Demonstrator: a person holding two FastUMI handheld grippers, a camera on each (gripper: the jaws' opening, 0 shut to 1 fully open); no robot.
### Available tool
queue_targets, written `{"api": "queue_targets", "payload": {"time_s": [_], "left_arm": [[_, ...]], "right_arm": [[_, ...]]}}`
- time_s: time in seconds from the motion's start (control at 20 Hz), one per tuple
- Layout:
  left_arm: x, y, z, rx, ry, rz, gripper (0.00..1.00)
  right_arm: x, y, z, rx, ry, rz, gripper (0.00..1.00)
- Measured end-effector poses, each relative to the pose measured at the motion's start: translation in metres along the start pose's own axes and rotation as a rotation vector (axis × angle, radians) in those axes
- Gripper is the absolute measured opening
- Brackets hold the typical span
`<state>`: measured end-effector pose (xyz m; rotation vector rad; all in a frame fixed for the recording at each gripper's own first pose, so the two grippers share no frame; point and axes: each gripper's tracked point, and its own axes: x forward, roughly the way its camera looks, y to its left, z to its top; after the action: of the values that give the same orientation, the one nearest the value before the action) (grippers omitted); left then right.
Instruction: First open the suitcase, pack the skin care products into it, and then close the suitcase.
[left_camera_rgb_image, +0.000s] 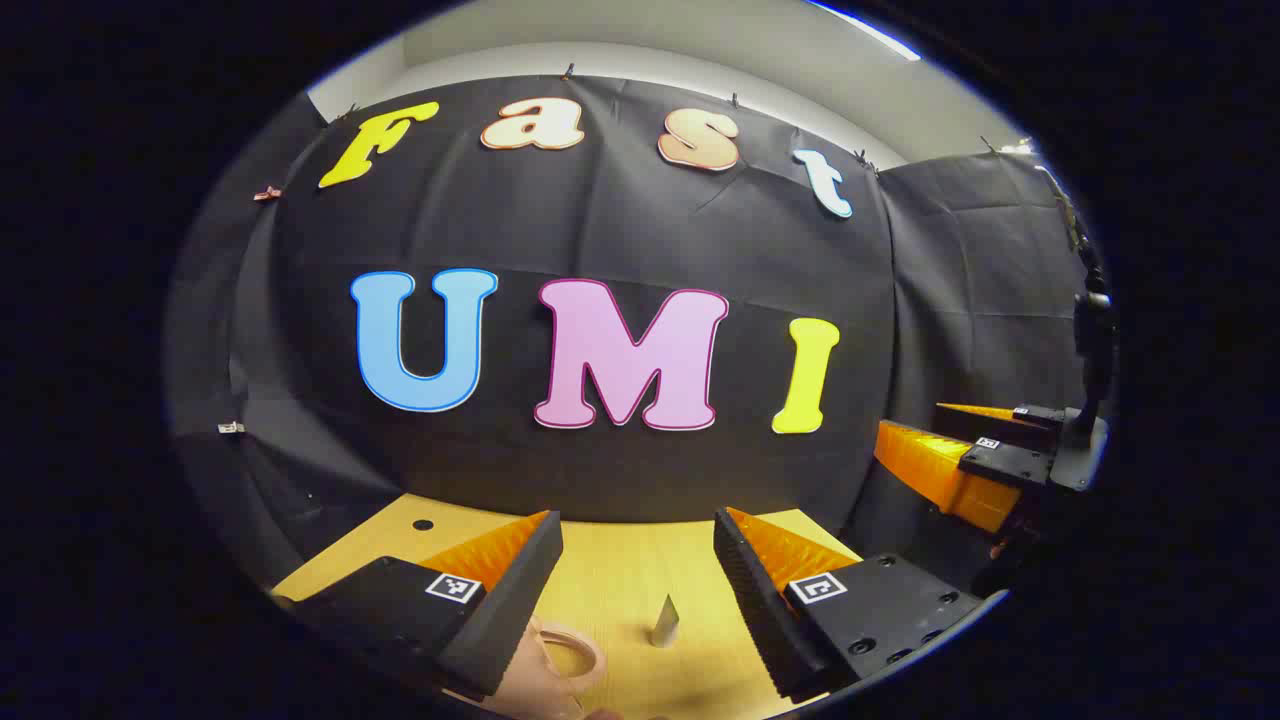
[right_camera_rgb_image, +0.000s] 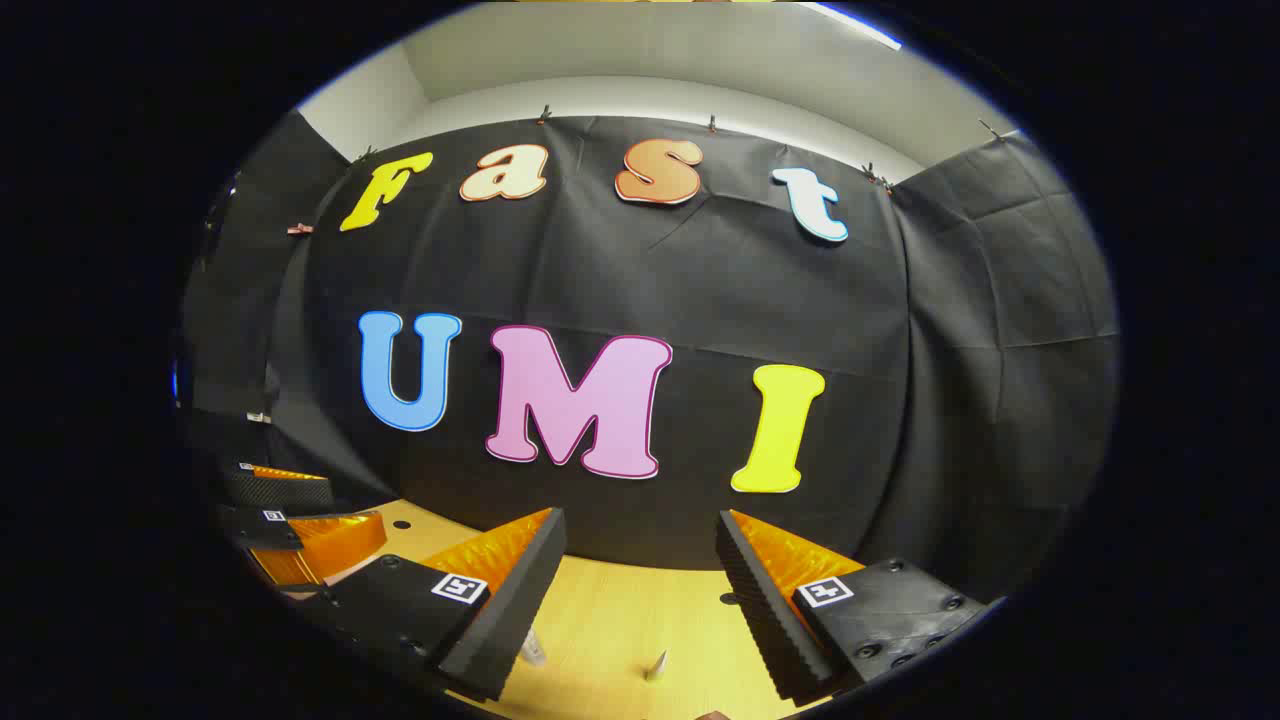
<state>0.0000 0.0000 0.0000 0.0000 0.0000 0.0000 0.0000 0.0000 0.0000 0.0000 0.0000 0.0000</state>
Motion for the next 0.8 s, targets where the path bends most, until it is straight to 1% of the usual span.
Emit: {"api": "queue_targets", "payload": {"time_s": [0.1,0.15,0.25,0.35,0.45,0.55,0.65,0.8], "left_arm": [[0.009,-0.013,-0.013,-0.023,0.051,-0.027,0.96],[0.011,-0.016,-0.015,-0.021,0.057,-0.027,0.95],[0.016,-0.019,-0.009,-0.003,0.046,-0.028,0.96],[0.018,-0.019,-0.006,0.022,0.028,-0.025,0.96],[0.021,-0.018,-0.015,0.018,0.050,-0.026,0.96],[0.024,-0.015,-0.026,0.000,0.082,-0.023,0.96],[0.029,-0.007,-0.044,0.009,0.124,-0.013,0.96],[0.042,0.001,-0.086,-0.013,0.255,-0.018,0.96]], "right_arm": [[-0.002,-0.009,-0.007,-0.019,0.008,0.004,0.94],[-0.004,-0.013,-0.009,-0.024,0.009,0.004,0.95],[-0.004,-0.020,-0.014,-0.035,0.011,0.007,0.96],[-0.002,-0.023,-0.016,-0.030,0.013,0.011,0.94],[0.004,-0.024,-0.019,-0.021,0.015,0.013,0.96],[0.009,-0.024,-0.019,-0.011,0.015,0.013,0.96],[0.012,-0.023,-0.024,-0.003,0.021,0.017,0.94],[0.014,-0.022,-0.031,0.015,0.039,0.020,0.96]]}}
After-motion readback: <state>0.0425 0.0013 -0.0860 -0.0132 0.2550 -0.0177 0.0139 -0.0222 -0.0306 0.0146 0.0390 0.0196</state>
